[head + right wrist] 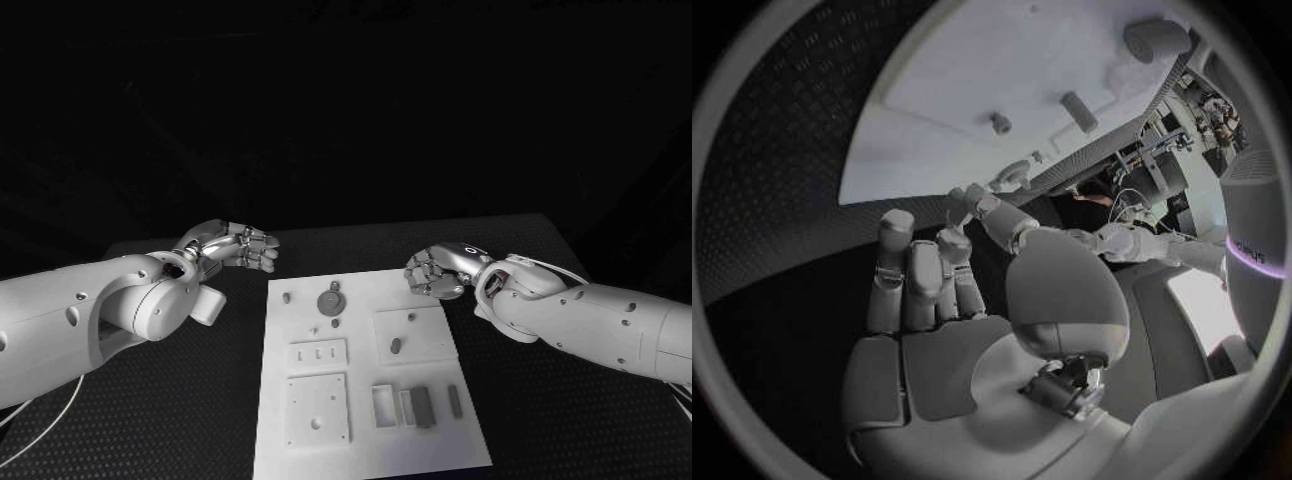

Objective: Assemble the parts on the task board

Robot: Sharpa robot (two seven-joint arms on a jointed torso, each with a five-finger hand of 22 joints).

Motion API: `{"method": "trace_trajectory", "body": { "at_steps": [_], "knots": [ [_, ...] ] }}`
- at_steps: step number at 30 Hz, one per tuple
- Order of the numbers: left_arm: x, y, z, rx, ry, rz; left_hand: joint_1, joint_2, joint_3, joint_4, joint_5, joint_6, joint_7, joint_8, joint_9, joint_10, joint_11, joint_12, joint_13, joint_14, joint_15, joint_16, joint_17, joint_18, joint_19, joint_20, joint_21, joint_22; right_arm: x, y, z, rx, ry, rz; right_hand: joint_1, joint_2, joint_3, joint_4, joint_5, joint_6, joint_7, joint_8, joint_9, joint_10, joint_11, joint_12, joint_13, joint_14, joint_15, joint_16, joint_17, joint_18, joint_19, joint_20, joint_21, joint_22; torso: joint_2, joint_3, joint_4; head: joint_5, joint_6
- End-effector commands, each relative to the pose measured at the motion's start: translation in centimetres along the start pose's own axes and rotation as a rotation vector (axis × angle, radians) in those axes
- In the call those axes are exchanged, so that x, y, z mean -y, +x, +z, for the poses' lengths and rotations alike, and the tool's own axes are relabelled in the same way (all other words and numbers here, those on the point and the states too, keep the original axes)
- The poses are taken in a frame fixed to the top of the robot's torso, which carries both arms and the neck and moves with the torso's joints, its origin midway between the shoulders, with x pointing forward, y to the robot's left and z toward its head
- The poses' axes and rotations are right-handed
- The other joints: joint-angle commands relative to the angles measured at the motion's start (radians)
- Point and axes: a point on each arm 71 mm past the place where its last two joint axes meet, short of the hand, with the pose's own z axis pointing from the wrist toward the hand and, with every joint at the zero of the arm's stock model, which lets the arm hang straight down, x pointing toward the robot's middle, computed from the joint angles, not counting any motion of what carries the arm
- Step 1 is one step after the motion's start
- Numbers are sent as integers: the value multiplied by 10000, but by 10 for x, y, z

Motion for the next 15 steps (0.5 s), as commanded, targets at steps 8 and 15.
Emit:
{"method": "trace_trajectory", "body": {
  "at_steps": [8,15],
  "knots": [
    [-9,32,11,-743,-1940,951,-1098,18,-835,310,13,223,-80,-45,-21,330,-154,-20,151,367,-108,-8,220,148,178,-118,18,139,-63,-6,20,-357,-974,111,-39,78,3,-49,43,2017,299,43,260,89,-23,32,16,8,-12,52,-75,-22,47,-50,45,187,-139,-47,-23,197,314],
    [-14,62,16,-1393,-2542,961,-1549,-10,-1116,445,-1,33,10,-245,-134,251,-116,-105,184,277,-85,-98,314,116,115,-113,-50,154,-104,1,33,-289,-1421,55,-39,97,16,-65,43,2007,300,33,267,94,-24,21,13,7,-16,46,-80,-22,48,-55,43,182,-267,-77,-7,367,305]
  ]
}}
